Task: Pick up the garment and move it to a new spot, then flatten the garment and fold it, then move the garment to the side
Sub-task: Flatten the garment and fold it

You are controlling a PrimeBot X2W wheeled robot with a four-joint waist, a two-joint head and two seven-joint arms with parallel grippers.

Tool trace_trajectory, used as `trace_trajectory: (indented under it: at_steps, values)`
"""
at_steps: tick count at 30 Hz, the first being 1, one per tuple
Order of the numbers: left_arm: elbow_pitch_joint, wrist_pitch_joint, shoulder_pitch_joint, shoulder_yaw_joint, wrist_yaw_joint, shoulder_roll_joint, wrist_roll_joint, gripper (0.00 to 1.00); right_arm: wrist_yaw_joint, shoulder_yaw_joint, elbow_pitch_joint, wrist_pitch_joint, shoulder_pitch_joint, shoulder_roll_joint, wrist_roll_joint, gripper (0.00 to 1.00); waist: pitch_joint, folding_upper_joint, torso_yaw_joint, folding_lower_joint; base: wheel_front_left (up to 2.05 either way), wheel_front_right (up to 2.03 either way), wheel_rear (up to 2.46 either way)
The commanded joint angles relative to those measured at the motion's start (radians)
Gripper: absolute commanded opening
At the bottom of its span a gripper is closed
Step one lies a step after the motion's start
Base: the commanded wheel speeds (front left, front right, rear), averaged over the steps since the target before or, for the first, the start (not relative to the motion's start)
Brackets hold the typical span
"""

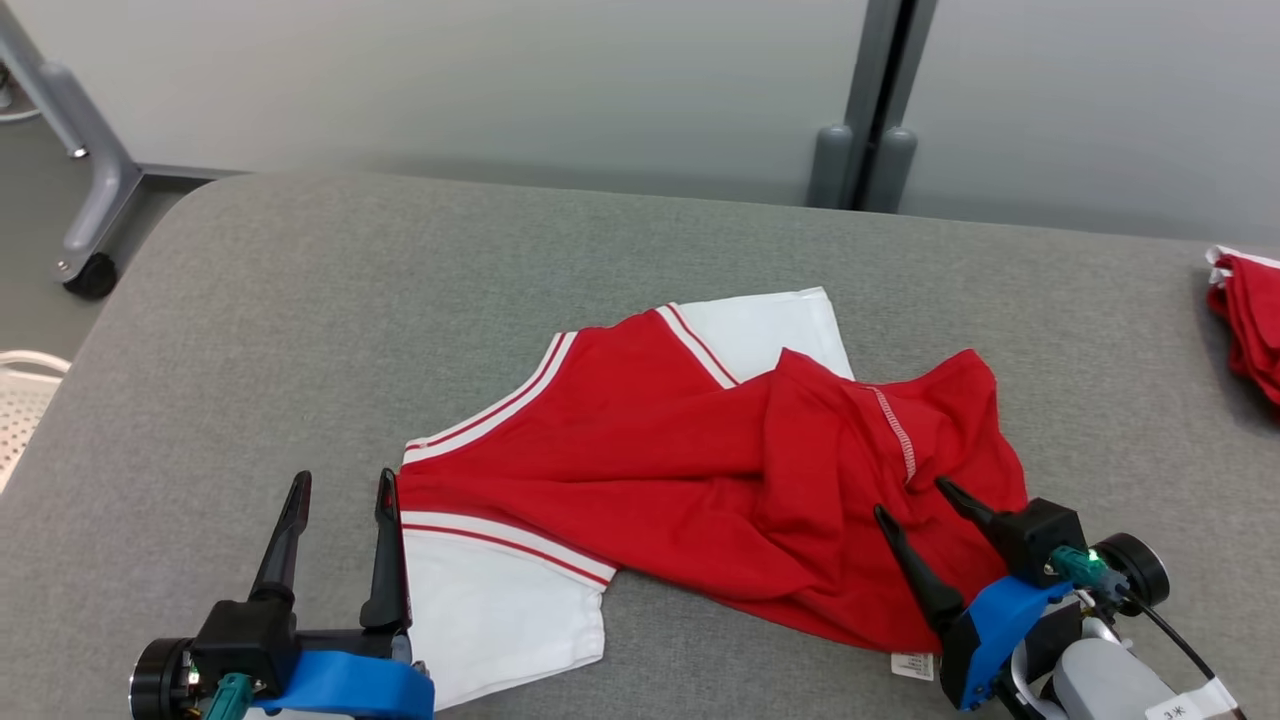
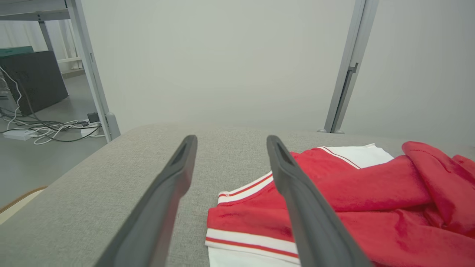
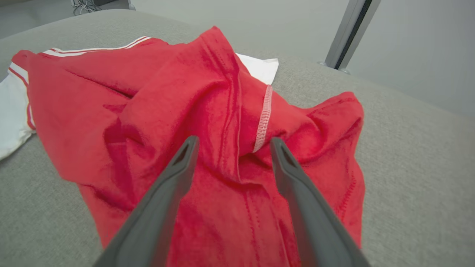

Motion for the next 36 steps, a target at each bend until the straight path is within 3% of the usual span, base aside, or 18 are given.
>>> trace_trajectory:
  at_steps: [1, 9, 10, 11, 17, 23, 30, 36]
  values:
    - [0.002, -0.004, -0.014, 0.000, 0.005, -0.001, -0.005, 1.00, 0.000, 0.025, 0.045, -0.004, -0.036, -0.011, 0.016, 1.00, 0.013, -0.0001, 0.020, -0.0002, 0.00, 0.00, 0.00]
    - [0.006, -0.004, -0.031, -0.027, 0.012, -0.002, -0.018, 1.00, 0.000, 0.133, 0.196, 0.005, -0.115, -0.021, 0.080, 1.00, 0.031, -0.0001, 0.054, -0.0002, 0.00, 0.00, 0.00]
    - [0.006, -0.004, -0.031, -0.027, 0.013, -0.002, -0.019, 1.00, 0.000, 0.147, 0.209, 0.006, -0.125, -0.022, 0.092, 0.26, 0.031, -0.0001, 0.055, -0.0002, 0.00, 0.00, 0.00]
    - [0.006, -0.004, -0.031, -0.028, 0.015, -0.002, -0.020, 1.00, 0.000, 0.159, 0.219, 0.003, -0.135, -0.023, 0.105, 0.00, 0.031, -0.0001, 0.055, -0.0002, 0.00, 0.00, 0.00]
    - [0.008, -0.004, -0.009, -0.022, 0.021, -0.002, -0.025, 1.00, 0.000, 0.211, 0.225, -0.030, -0.150, -0.023, 0.156, 0.00, 0.019, -0.0001, 0.032, -0.0002, 0.00, 0.00, 0.00]
    - [0.009, -0.004, 0.019, -0.017, 0.023, -0.002, -0.034, 1.00, 0.000, 0.243, 0.122, -0.052, -0.101, -0.039, 0.196, 0.00, -0.009, -0.0001, -0.037, -0.0002, 0.00, 0.00, 0.00]
    - [0.005, -0.004, 0.025, -0.018, 0.021, -0.002, -0.036, 1.00, 0.000, 0.143, -0.066, -0.057, 0.041, -0.073, 0.215, 0.00, -0.028, -0.0001, -0.121, -0.0002, 0.00, 0.00, 0.00]
    - [0.010, -0.004, 0.025, -0.020, 0.021, -0.001, -0.035, 1.00, 0.000, 0.009, -0.150, -0.049, 0.199, -0.069, 0.240, 0.00, -0.033, -0.0001, -0.164, -0.0002, 0.00, 0.00, 0.00]
